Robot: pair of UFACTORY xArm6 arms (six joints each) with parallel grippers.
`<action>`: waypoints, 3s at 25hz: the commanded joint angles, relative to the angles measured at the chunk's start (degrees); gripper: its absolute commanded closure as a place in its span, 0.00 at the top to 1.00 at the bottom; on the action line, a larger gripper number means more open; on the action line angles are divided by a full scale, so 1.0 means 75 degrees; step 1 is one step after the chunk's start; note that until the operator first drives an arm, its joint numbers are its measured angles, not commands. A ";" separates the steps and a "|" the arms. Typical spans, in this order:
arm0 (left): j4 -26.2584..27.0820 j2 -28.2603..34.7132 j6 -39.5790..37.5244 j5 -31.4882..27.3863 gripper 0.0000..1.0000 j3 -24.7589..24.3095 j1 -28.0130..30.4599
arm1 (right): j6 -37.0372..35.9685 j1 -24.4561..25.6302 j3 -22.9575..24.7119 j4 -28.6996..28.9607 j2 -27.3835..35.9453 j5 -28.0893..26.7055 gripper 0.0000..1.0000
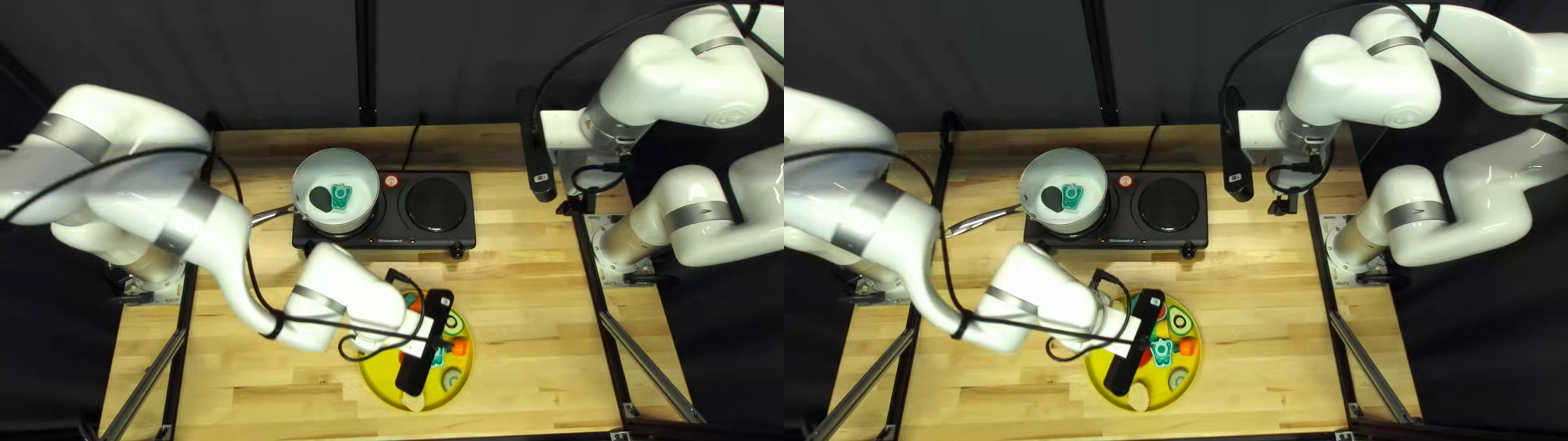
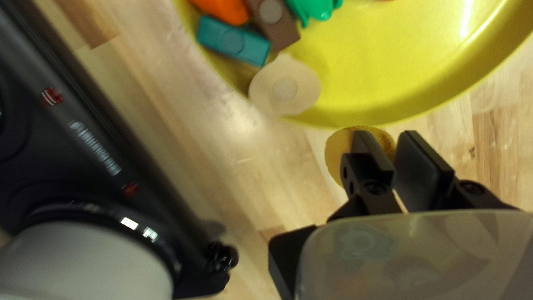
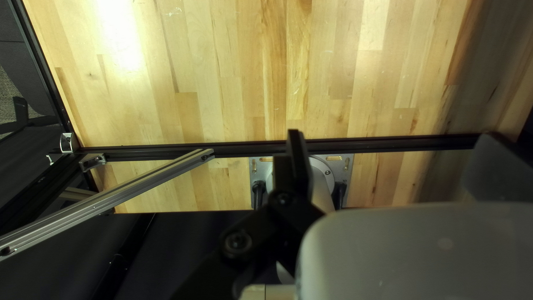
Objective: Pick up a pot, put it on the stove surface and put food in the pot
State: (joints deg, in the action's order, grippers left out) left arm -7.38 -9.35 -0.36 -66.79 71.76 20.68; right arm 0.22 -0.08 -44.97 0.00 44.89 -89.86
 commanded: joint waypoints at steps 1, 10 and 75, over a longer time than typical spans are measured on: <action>-0.0117 0.0414 0.0182 -0.0663 0.00 0.0167 -0.0137 | 0.0000 0.0000 0.0000 0.0000 0.0000 0.0000 1.00; -0.0371 0.0853 0.0315 -0.1614 0.00 0.0469 -0.0290 | 0.0000 0.0000 0.0000 0.0000 0.0000 0.0000 1.00; 0.0300 0.3495 0.1374 0.0196 0.00 -0.3494 -0.1663 | 0.0000 0.0000 0.0000 0.0000 0.0000 0.0000 1.00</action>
State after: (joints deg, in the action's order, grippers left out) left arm -4.82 12.27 5.88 -59.99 44.45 12.02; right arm 0.22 -0.08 -44.97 0.00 44.89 -89.86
